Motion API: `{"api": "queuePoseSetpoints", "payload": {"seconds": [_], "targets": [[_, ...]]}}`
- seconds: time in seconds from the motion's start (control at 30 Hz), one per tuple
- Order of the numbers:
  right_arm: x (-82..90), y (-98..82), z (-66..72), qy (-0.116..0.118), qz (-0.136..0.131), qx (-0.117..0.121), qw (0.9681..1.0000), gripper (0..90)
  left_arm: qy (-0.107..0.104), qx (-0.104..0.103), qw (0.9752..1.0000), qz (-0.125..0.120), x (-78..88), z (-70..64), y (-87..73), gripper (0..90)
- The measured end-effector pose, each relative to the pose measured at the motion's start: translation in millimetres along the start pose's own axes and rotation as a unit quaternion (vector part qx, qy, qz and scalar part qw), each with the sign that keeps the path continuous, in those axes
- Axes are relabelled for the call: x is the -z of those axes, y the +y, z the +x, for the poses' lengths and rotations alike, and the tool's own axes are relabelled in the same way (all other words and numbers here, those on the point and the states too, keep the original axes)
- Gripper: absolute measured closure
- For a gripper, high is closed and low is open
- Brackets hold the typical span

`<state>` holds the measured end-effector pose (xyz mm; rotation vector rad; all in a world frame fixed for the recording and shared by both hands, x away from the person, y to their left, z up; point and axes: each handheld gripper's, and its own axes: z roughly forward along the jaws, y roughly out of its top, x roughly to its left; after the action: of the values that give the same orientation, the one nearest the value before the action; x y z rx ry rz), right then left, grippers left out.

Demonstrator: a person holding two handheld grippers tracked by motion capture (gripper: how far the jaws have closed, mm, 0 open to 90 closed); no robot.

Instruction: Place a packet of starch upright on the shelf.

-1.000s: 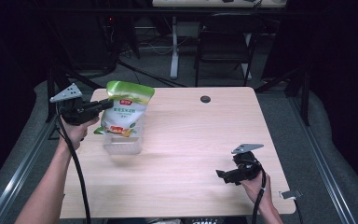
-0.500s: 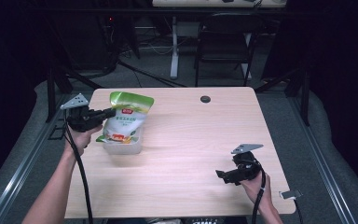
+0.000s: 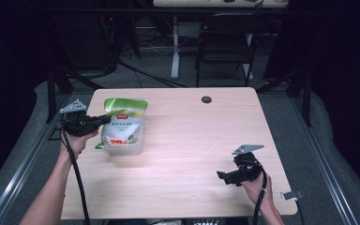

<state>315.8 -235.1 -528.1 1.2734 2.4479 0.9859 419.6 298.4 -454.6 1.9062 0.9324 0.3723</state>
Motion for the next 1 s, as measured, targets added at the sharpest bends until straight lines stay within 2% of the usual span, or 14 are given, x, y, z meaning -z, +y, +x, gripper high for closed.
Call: {"api": "queuePoseSetpoints", "payload": {"seconds": [0.37, 0.43, 0.47, 0.53, 0.57, 0.6, 0.63, 0.7, 0.83, 0.87, 0.9, 0.93, 0.97, 1.0], "targets": [[0.6, -0.4, -0.2, 0.0, -0.002, -0.002, 1.0, 6.5, 0.015, 0.02, 0.999, 0.036, -10.3, 4.1, 8.9, 70.6], [0.5, -0.2, 0.0, 0.0, -0.002, -0.001, 1.0, 6.5, 0.021, 0.028, 0.9985, 0.042, -12.5, 6.2, 9.0, 63.1], [0.6, -0.3, 0.0, 0.0, -0.002, -0.001, 1.0, 6.5, 0.028, 0.04, 0.9978, 0.045, -13.5, 7.7, 10.1, 60.1], [0.7, -0.3, 0.0, 0.0, -0.002, 0.0, 1.0, 6.5, 0.031, 0.044, 0.9975, 0.046, -14.0, 8.9, 11.2, 50.0], [0.9, -0.4, -0.4, -0.001, -0.002, 0.002, 1.0, 6.5, 0.034, 0.054, 0.9969, 0.045, -14.7, 9.3, 12.6, 50.0], [0.8, -0.4, -0.8, -0.002, -0.004, 0.0, 1.0, 6.5, 0.039, 0.057, 0.9965, 0.047, -14.7, 10.1, 14.5, 43.5], [0.8, -0.4, -0.8, -0.002, -0.004, 0.0, 1.0, 6.5, 0.045, 0.06, 0.9962, 0.045, -15.1, 10.5, 16.7, 43.5], [0.7, -0.2, -1.0, 0.001, -0.003, 0.0, 1.0, 6.5, 0.052, 0.061, 0.9955, 0.05, -16.2, 11.0, 21.7, 36.9], [0.7, -0.3, -0.5, 0.0, -0.006, 0.002, 1.0, 6.5, 0.058, 0.061, 0.9951, 0.053, -22.8, 8.3, 28.5, 35.8], [0.9, -0.3, -0.5, 0.0, -0.005, 0.002, 1.0, 6.5, 0.064, 0.055, 0.9951, 0.051, -24.7, 6.7, 29.6, 35.8], [1.0, -0.2, -0.4, 0.001, -0.006, 0.0, 1.0, 6.5, 0.063, 0.048, 0.9953, 0.056, -25.7, 5.6, 31.0, 37.6], [0.9, -0.2, -1.1, -0.001, -0.005, 0.001, 1.0, 6.5, 0.073, 0.041, 0.9948, 0.059, -29.2, 2.1, 32.3, 44.2], [0.9, -0.2, -1.1, -0.001, -0.005, 0.001, 1.0, 6.5, 0.073, 0.041, 0.9948, 0.059, -29.2, 2.1, 32.3, 47.8], [0.5, -0.1, -1.3, 0.001, -0.005, 0.002, 1.0, 6.5, 0.074, 0.039, 0.9946, 0.06, -30.2, 0.7, 32.7, 47.8]]}}
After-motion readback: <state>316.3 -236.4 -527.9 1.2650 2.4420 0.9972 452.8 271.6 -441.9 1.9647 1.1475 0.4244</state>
